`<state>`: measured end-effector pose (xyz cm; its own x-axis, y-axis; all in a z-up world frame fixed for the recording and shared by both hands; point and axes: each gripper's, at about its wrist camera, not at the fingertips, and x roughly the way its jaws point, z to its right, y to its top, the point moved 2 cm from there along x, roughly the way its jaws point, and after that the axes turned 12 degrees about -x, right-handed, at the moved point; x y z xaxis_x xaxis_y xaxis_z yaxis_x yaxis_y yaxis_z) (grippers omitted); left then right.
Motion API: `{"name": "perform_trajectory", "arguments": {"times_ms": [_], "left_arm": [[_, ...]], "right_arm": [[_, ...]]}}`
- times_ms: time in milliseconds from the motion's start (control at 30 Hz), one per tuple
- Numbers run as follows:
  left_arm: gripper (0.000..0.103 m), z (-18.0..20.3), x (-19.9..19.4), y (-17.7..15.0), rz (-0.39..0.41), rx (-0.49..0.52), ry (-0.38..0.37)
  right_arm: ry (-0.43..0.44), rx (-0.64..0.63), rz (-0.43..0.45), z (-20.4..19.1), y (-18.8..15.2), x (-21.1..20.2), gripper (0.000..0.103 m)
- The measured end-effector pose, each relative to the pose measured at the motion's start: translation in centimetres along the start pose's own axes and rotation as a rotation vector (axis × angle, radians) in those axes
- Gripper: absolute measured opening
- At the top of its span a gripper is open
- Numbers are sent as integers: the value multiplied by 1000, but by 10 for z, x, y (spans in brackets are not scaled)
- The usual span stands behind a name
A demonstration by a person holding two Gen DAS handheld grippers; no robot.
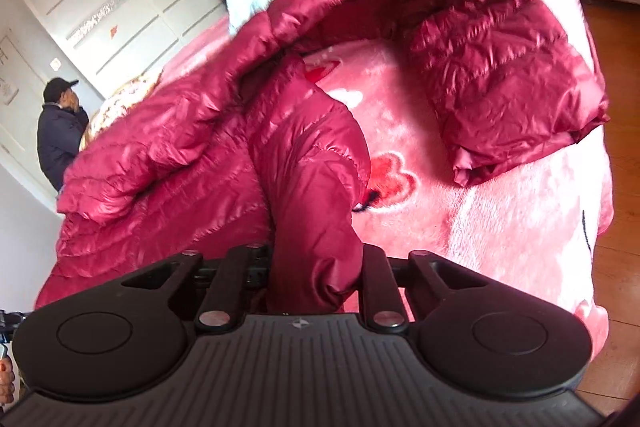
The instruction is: Fold large clothes
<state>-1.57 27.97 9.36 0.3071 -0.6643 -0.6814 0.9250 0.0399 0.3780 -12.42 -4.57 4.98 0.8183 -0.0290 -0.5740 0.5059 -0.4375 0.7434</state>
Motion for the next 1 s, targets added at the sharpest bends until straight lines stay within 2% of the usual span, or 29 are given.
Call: {"name": "perform_trajectory", "arguments": {"times_ms": [100, 200, 367, 500, 633, 767, 833, 900, 933, 967, 1000], "left_arm": [[29, 8, -7, 3, 7, 12, -18], [21, 17, -12, 2, 8, 51, -30], [19, 23, -24, -2, -13, 123, -27], [19, 22, -28, -11, -60, 180, 12], [20, 21, -24, -23, -117, 245, 66], [27, 21, -20, -22, -144, 283, 94], [28, 24, -23, -17, -139, 293, 96], [37, 27, -29, -13, -130, 308, 105], [40, 30, -33, -12, -122, 316, 111], [46, 32, -39, -14, -112, 328, 119], [51, 34, -43, -15, -99, 343, 130]], "right_arm": [[1, 14, 52, -10, 2, -23, 17], [0, 18, 96, -20, 0, -50, 17], [-36, 20, 126, -24, -11, -96, 17], [-75, 35, 127, -19, -27, -124, 16], [-134, 31, 89, -13, -43, -134, 17], [-171, 45, 22, -4, -55, -135, 17], [-191, 46, -11, -5, -52, -132, 23], [-214, 49, -24, -2, -50, -129, 31], [-226, 51, -29, 1, -49, -129, 39], [-244, 54, -31, 4, -49, -130, 44], [-263, 58, -27, 4, -49, -134, 60]]}}
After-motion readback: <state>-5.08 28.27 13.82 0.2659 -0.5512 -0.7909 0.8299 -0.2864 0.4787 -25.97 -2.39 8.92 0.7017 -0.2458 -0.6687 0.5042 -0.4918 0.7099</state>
